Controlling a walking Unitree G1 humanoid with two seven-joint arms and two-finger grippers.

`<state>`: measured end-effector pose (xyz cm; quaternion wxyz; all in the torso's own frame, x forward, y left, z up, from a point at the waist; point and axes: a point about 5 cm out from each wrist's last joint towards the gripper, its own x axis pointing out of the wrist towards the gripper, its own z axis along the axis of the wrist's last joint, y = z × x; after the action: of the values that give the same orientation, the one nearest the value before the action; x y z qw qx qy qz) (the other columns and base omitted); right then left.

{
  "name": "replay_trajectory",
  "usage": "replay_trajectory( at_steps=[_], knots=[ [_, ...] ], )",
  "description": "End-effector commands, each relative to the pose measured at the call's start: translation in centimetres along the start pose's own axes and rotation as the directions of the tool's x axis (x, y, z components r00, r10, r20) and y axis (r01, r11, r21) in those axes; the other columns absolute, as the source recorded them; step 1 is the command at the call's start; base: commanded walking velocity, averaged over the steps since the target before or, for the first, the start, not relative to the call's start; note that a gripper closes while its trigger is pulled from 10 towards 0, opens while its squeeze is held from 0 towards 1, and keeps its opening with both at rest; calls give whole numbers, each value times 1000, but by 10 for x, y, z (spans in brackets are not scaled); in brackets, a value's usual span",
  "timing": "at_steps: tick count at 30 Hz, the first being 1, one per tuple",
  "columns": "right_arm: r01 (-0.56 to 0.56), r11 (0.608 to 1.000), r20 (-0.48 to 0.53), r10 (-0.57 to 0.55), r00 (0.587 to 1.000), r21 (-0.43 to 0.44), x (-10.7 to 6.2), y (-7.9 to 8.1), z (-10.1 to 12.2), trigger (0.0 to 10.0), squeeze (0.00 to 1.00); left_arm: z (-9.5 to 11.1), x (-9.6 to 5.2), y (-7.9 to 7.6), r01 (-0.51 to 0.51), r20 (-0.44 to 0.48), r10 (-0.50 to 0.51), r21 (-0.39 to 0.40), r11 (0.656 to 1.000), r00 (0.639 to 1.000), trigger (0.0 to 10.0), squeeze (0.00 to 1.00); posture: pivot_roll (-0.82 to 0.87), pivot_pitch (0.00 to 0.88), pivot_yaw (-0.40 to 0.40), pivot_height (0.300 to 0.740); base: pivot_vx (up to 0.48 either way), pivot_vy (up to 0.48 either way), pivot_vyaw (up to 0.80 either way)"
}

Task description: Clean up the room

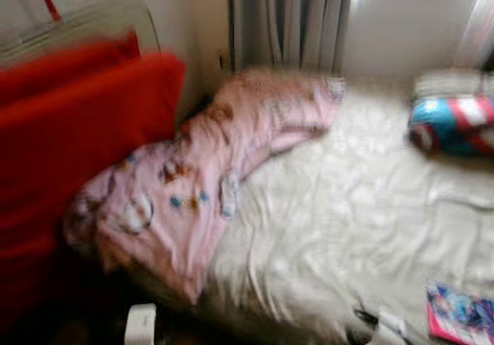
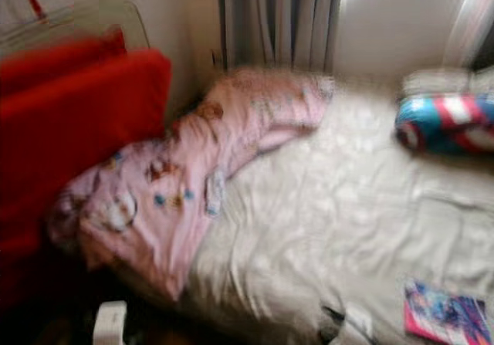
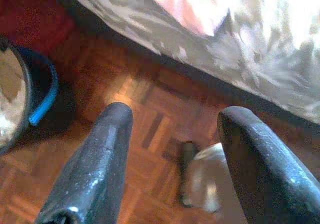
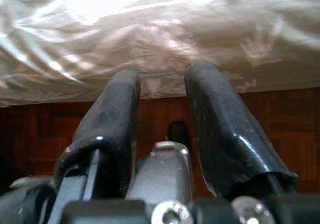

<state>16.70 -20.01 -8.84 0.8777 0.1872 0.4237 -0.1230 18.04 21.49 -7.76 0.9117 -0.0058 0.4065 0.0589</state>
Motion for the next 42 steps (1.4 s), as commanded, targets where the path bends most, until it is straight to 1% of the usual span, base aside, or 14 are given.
replay_trajectory(
  at_steps=[1,5,8,15,23,27,30,33,39,42],
  knots=[
    [-21,1000,6,21,1000,3,2,9,2,10000,0,-3,-2,10,-25,-13,25,6,1000,1000,10000,0,78,0,-28,740,0,480,0],
    [-19,1000,10,19,1000,7,2,9,3,10000,0,-3,-2,10,-31,-15,31,0,1000,999,10000,0,81,0,-30,740,0,480,0],
    [-17,1000,11,17,1000,6,2,9,4,10000,0,-5,-3,13,-35,-17,35,-4,999,999,10000,0,82,0,-32,740,0,480,0],
    [-5,1000,13,5,1000,8,2,2,7,10000,0,-6,-4,15,-41,-17,41,-14,999,999,10000,0,83,0,-35,740,0,466,0],
    [8,1000,7,-8,1000,5,1,-4,7,10000,0,-7,-4,16,-42,-16,41,-17,999,999,10000,0,84,0,-38,740,0,0,0],
    [15,1000,7,-14,1000,-14,-1,-11,9,10000,0,-8,-5,18,-39,-10,39,-29,999,999,10000,0,86,0,-39,740,0,0,0],
    [17,1000,13,-17,1000,-25,-1,-15,10,10000,0,-8,-5,18,-39,-3,39,-30,999,999,10000,0,87,0,-38,740,0,0,521],
    [16,1000,11,-16,1000,-26,-1,-13,9,10000,0,-7,-5,18,-38,3,39,-32,999,999,10000,0,88,0,-39,740,0,0,800],
    [3,1000,6,-3,1000,-25,0,-3,5,10000,0,-3,-4,15,-29,19,30,-30,999,999,10000,0,88,0,-38,740,0,0,800],
    [2,1000,5,-2,1000,-25,1,-1,5,10000,0,-3,-4,15,-26,19,27,-30,999,999,10000,0,89,0,-36,740,0,0,671]
  ],
)
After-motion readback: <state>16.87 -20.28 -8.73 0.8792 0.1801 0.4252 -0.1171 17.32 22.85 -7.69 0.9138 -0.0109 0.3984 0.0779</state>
